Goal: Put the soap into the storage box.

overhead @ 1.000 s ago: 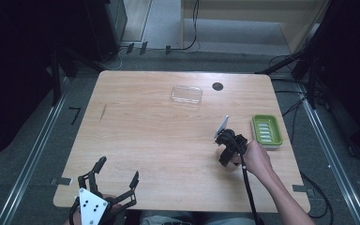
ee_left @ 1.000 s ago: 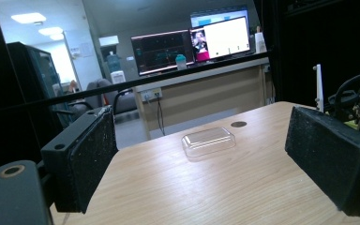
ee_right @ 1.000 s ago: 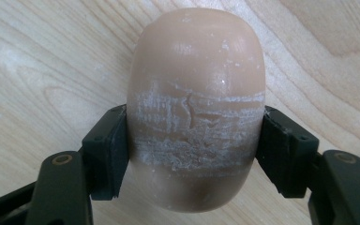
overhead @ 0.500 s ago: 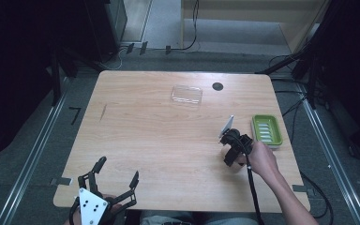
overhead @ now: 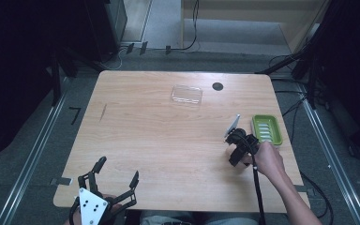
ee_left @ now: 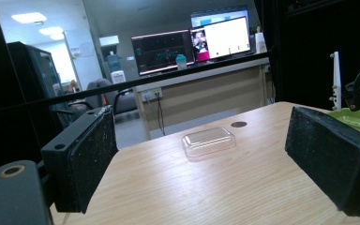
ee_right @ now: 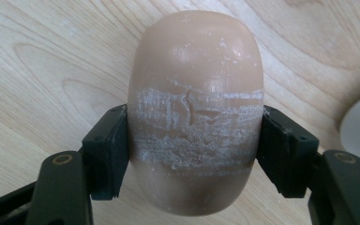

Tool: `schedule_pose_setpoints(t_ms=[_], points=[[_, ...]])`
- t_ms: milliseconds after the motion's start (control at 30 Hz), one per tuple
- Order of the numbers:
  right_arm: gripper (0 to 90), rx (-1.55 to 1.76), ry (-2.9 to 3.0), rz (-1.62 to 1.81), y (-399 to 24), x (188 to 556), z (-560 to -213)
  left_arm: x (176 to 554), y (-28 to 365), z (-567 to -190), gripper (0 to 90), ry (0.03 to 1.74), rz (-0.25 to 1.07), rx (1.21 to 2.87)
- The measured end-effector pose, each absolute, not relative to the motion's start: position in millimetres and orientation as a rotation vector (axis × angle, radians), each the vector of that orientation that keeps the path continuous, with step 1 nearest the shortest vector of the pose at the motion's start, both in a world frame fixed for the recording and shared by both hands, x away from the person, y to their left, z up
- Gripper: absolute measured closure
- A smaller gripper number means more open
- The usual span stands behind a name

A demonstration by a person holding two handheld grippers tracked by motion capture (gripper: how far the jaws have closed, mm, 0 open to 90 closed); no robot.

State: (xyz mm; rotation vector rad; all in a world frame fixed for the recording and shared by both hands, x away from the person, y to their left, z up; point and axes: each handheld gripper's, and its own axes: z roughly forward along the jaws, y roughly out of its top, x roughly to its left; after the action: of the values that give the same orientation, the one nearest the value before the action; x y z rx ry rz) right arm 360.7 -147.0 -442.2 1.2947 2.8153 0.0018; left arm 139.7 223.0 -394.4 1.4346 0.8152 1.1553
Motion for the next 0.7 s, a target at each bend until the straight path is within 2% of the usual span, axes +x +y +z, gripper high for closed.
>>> schedule_pose_setpoints(t_ms=[700], points=[[33.3, 1.369, 2.778, 0.020, -176.6, 360.1, -430.6, 139.7, 223.0, -394.3, 9.9, 0.815, 1.155, 1.435]])
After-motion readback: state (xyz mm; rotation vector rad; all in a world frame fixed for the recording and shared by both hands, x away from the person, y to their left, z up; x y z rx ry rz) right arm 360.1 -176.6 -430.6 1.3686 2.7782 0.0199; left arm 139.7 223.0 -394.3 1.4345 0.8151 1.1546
